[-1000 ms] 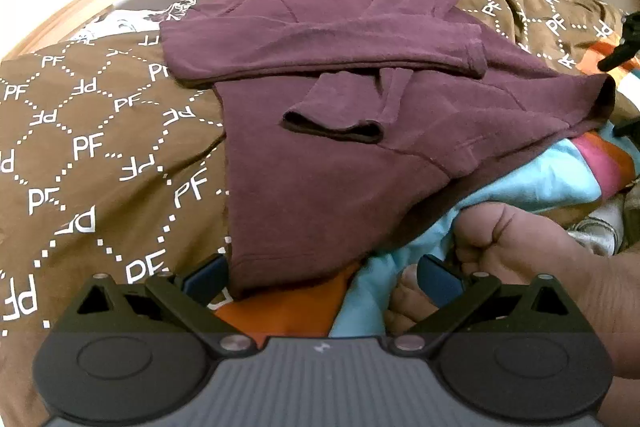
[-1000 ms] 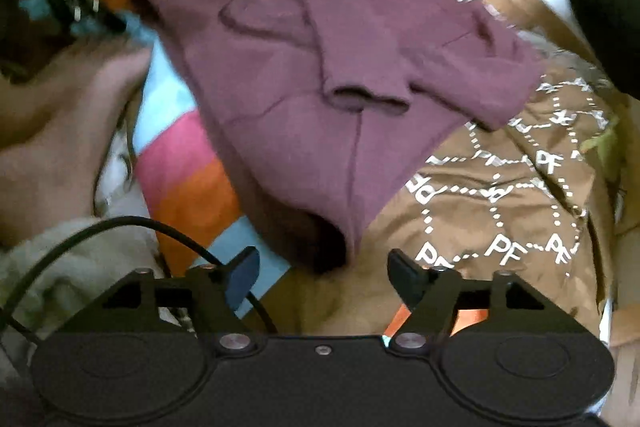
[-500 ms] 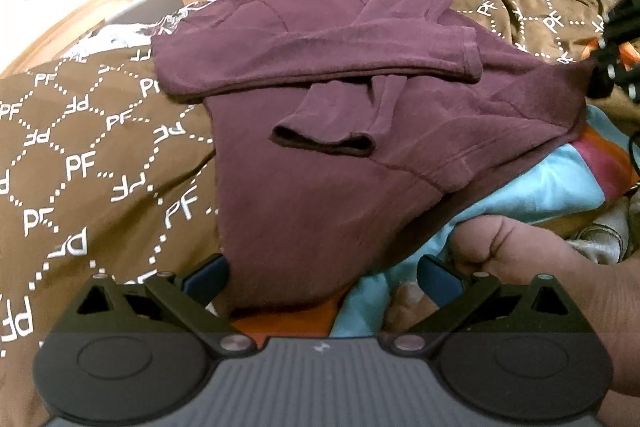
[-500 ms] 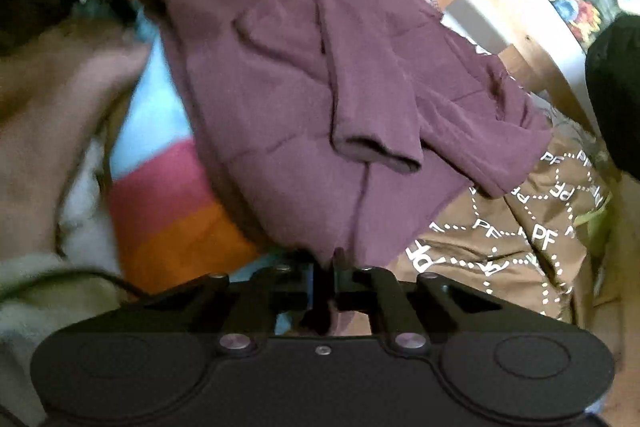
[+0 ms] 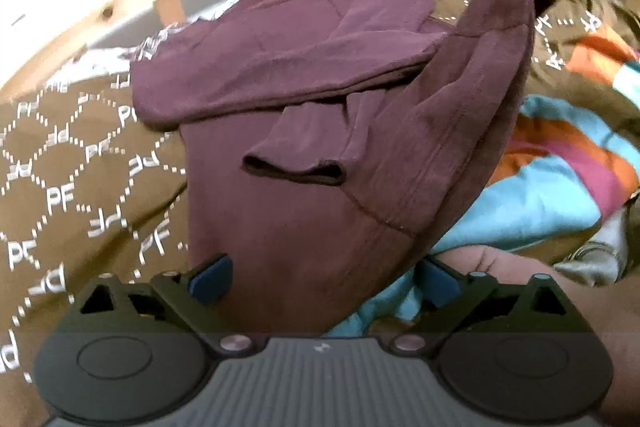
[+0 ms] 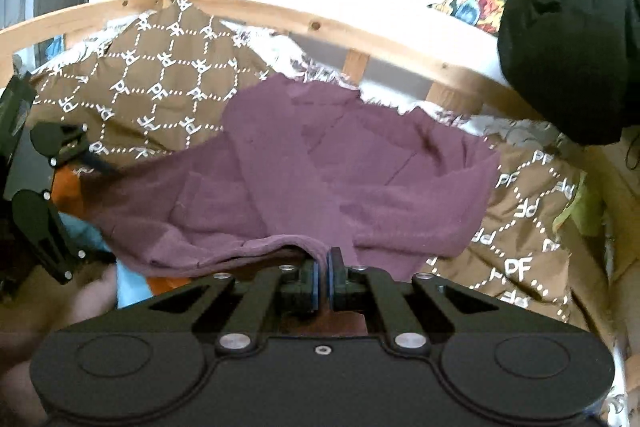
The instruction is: Fold small clothes
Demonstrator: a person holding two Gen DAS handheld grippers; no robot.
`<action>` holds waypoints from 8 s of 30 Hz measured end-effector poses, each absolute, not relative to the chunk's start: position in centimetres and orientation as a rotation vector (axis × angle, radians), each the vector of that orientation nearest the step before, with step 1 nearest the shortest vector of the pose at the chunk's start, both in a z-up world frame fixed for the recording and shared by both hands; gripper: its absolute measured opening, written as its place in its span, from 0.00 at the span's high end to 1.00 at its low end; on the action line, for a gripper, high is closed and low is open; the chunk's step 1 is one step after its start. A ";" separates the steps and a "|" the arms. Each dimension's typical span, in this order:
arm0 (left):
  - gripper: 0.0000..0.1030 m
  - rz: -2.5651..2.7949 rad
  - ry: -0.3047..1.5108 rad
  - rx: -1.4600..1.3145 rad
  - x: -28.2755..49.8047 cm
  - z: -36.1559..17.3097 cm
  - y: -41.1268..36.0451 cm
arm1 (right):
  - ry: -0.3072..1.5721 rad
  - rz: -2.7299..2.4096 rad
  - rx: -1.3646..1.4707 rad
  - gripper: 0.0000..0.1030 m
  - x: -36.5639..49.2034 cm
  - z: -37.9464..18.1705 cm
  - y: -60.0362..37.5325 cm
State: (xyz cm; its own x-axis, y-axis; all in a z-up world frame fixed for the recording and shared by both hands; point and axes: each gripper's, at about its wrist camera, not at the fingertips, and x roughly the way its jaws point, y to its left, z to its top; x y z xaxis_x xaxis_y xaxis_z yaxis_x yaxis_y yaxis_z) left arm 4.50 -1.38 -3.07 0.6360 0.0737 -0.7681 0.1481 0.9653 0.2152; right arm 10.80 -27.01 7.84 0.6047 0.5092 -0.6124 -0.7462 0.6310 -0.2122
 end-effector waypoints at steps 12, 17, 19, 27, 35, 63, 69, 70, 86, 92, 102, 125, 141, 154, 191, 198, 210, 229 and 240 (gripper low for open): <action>0.05 -0.048 0.811 0.355 4.5 -2.6 -4.0 | 0.558 0.747 -0.346 0.97 11.3 8.2 -28.0; 0.04 -0.044 0.806 0.232 5.5 -2.7 -3.6 | 0.538 0.754 -0.319 0.97 11.9 8.8 -27.4; 0.05 -0.030 0.789 0.192 5.5 -2.7 -3.4 | 0.535 0.751 -0.317 0.97 12.1 8.8 -27.3; 0.30 0.139 0.810 0.188 5.1 -3.3 -1.7 | 0.526 0.715 -0.280 0.97 11.8 8.8 -28.6; 0.95 0.150 0.788 0.233 3.6 -2.7 -0.6 | 0.508 0.675 -0.261 0.97 9.1 7.7 -30.0; 0.96 -0.003 0.640 0.126 -6.6 13.7 -0.9 | 0.371 0.608 -0.102 0.98 -4.0 14.2 -36.2; 0.96 0.090 0.639 0.131 0.6 15.9 -0.3 | 0.300 0.565 -0.167 0.98 1.5 14.0 -34.1; 0.96 0.105 0.632 0.148 2.0 16.1 -0.1 | 0.288 0.556 -0.169 0.98 3.0 13.9 -33.6; 0.94 0.197 0.803 0.085 23.8 8.7 7.6 | 0.395 0.497 -0.143 0.98 24.7 6.6 -26.6; 0.94 0.211 0.846 0.023 26.5 4.7 8.7 | 0.441 0.502 -0.118 0.97 28.2 2.6 -25.9; 0.17 0.264 0.811 -0.207 24.8 3.6 11.0 | 0.465 0.549 -0.036 0.84 29.8 -0.3 -26.5; 0.89 0.240 0.862 0.062 18.2 -0.4 5.9 | 0.519 0.567 -0.104 0.42 29.3 -2.7 -25.7; 0.92 0.453 0.759 -0.440 17.3 -0.4 12.0 | 0.538 0.505 0.088 0.91 30.5 -1.7 -30.0; 0.28 0.522 0.683 -0.286 16.5 2.0 9.9 | 0.591 0.488 0.146 0.88 30.6 -2.8 -30.6; 0.01 0.630 0.643 -0.528 16.5 -0.2 13.0 | 0.484 0.282 -0.016 0.01 28.8 -2.7 -31.3; 0.01 0.585 0.632 -0.624 11.7 -0.8 12.5 | 0.508 0.289 -0.036 0.01 25.3 -2.6 -31.5; 0.01 0.539 0.676 -0.652 8.8 -1.4 9.3 | 0.543 0.411 0.029 0.31 20.7 -0.6 -29.8; 0.01 0.547 0.729 -0.627 7.5 -2.6 8.3 | 0.669 0.394 0.126 0.95 20.8 -2.1 -30.8; 0.01 0.566 0.745 -0.607 7.5 -2.8 8.1 | 0.711 0.380 0.174 0.91 20.5 -2.6 -31.4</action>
State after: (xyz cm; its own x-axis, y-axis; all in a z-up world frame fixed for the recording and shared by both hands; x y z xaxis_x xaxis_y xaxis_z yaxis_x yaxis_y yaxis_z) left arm 7.45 8.15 -2.81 0.6058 0.2524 -0.7545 -0.6594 0.6899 -0.2987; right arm 20.45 -31.40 -2.58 0.6930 0.3972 -0.6017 -0.2801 0.9173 0.2829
